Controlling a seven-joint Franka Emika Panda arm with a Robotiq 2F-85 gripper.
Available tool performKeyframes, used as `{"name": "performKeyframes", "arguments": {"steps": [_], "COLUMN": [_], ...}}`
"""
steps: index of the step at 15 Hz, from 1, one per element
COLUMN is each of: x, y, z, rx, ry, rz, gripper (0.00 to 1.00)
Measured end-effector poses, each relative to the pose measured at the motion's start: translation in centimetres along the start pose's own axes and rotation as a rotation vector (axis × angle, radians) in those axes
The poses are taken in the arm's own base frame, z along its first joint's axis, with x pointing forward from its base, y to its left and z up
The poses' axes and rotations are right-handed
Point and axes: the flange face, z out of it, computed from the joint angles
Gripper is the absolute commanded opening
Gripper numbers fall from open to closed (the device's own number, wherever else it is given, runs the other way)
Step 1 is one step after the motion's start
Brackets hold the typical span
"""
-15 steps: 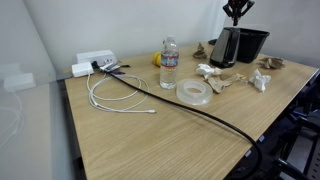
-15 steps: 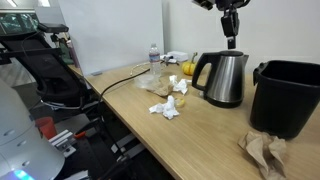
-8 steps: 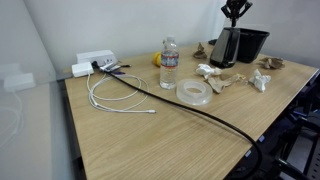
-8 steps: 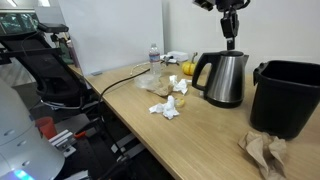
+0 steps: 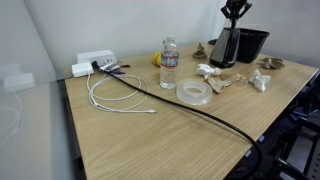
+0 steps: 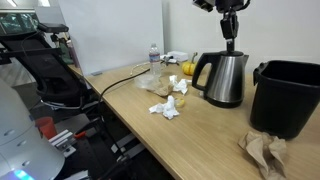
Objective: Press the button on the top to open the lid of the kettle
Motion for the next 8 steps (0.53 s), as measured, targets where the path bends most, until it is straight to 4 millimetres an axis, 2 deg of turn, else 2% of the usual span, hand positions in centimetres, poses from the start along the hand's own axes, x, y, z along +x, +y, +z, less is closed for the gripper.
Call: {"name": "performKeyframes", "arguments": {"steps": [8], "x": [-0.68], "y": [0.30], "z": [0.36], "rx": [-0.092], "ry": [0.057], "rz": [-0.056], "gripper": [0.00]}}
